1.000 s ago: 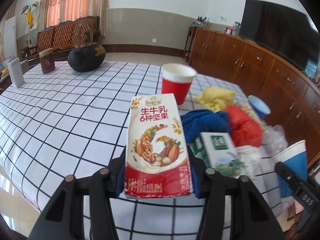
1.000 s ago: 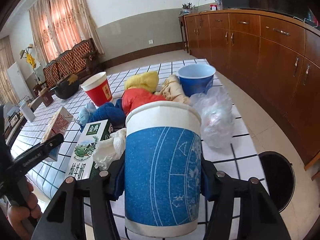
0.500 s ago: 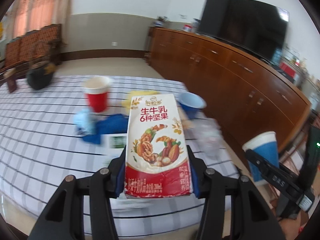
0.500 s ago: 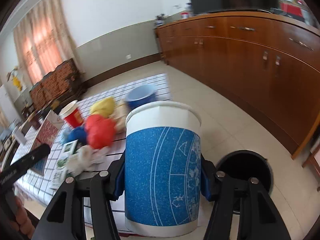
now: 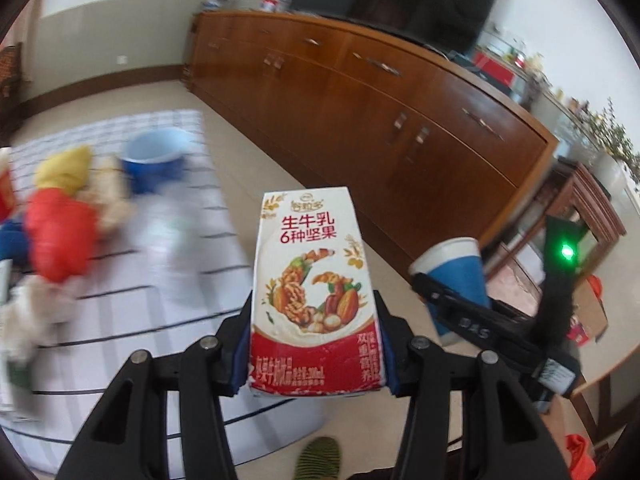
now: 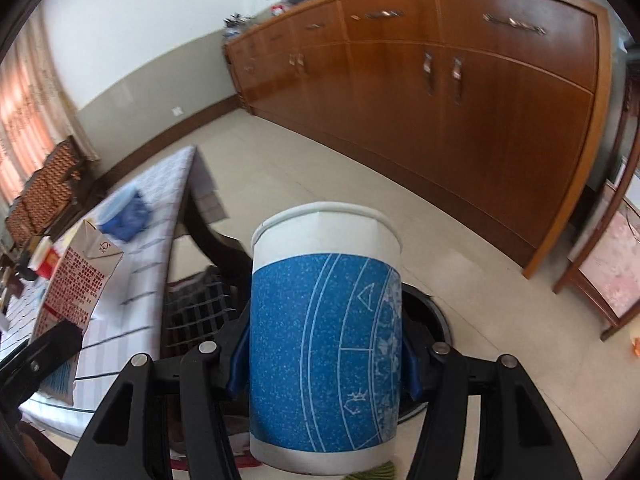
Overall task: Collect trash
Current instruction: 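Carry the carton with left tool while right tool carries the cup toward the black bin, then open left tool over the bin while right tool drops the cup in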
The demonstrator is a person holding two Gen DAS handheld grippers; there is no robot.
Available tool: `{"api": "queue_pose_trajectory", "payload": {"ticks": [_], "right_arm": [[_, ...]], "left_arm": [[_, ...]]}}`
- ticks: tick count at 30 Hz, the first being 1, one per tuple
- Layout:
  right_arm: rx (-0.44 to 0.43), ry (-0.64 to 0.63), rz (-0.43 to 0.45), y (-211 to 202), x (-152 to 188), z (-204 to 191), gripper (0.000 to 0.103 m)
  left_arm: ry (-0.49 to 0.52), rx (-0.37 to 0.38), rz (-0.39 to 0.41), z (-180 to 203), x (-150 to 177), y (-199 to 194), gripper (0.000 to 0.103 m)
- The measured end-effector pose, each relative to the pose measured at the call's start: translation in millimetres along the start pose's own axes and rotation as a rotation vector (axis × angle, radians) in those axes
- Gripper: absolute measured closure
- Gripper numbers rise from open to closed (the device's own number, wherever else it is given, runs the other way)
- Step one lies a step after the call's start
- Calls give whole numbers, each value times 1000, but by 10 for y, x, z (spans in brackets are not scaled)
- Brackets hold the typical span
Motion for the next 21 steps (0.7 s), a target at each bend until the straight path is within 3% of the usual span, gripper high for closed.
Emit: {"api": "queue_pose_trajectory", "payload": {"ticks": [10,21], "right_arm": [[32,124,-160,562,169,836,42],[30,177,-269,1074,253,1151,42]], "left_arm": [[30,35,-146,617,189,666,51],[30,-34,-267,667,493,1230,50]]}}
Point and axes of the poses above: each gripper's, at about its wrist camera, not at the fingertips, and y roughly the way its jaws point, z to its right, x to its underside, the point moved 4 cm from there along y, roughly the way its jaws point, and after that the axes turned 10 degrees about -x, right-handed, at the moved point
